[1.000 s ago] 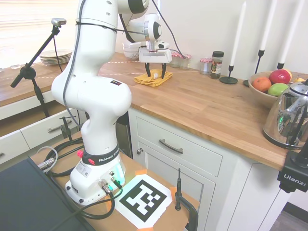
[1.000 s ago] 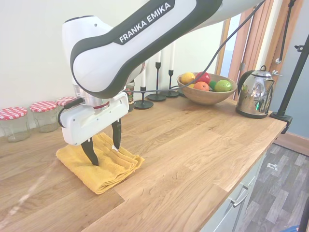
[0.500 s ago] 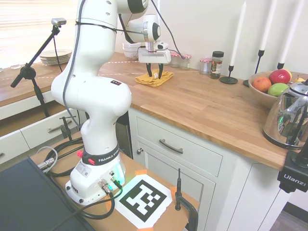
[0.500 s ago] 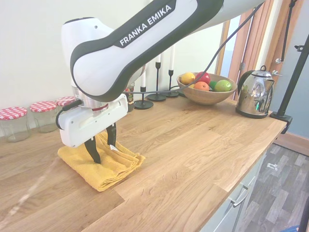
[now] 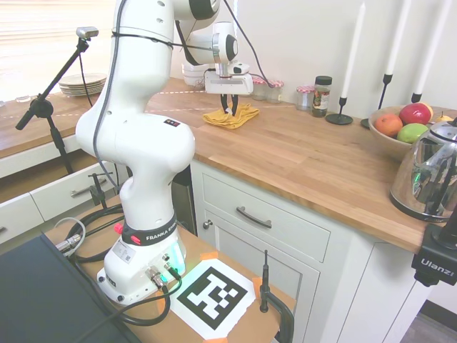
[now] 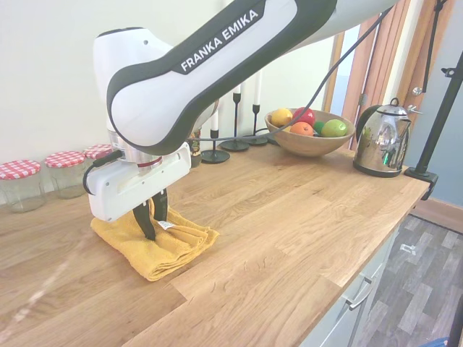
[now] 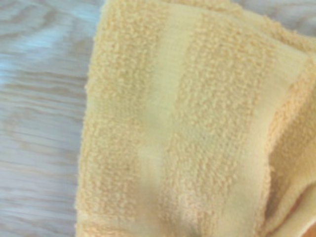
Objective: Wipe the counter
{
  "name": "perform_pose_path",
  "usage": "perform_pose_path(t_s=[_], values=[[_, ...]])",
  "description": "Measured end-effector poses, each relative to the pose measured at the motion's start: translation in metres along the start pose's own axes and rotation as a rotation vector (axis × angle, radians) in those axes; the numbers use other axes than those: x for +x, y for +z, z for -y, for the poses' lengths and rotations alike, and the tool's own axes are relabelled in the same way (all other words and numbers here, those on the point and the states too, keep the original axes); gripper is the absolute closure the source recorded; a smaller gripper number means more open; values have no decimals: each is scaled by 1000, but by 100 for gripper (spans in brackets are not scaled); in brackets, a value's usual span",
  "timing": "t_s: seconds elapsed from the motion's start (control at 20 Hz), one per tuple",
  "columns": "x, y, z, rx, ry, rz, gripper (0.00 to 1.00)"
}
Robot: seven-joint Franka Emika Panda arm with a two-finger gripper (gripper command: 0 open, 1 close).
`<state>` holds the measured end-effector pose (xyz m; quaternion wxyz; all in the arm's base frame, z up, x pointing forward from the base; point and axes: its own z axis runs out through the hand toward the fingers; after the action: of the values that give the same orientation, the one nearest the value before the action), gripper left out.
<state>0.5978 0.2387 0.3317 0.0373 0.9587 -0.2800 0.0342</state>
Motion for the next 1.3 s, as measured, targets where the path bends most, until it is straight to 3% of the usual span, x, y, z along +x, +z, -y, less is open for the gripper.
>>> perform_pose_path(t_s=[0.75, 1.05, 1.3], values=[[3, 1, -11, 22, 16, -14, 100], [30, 6, -60, 37, 70, -14, 100], [71, 14, -134, 41, 112, -5, 100]])
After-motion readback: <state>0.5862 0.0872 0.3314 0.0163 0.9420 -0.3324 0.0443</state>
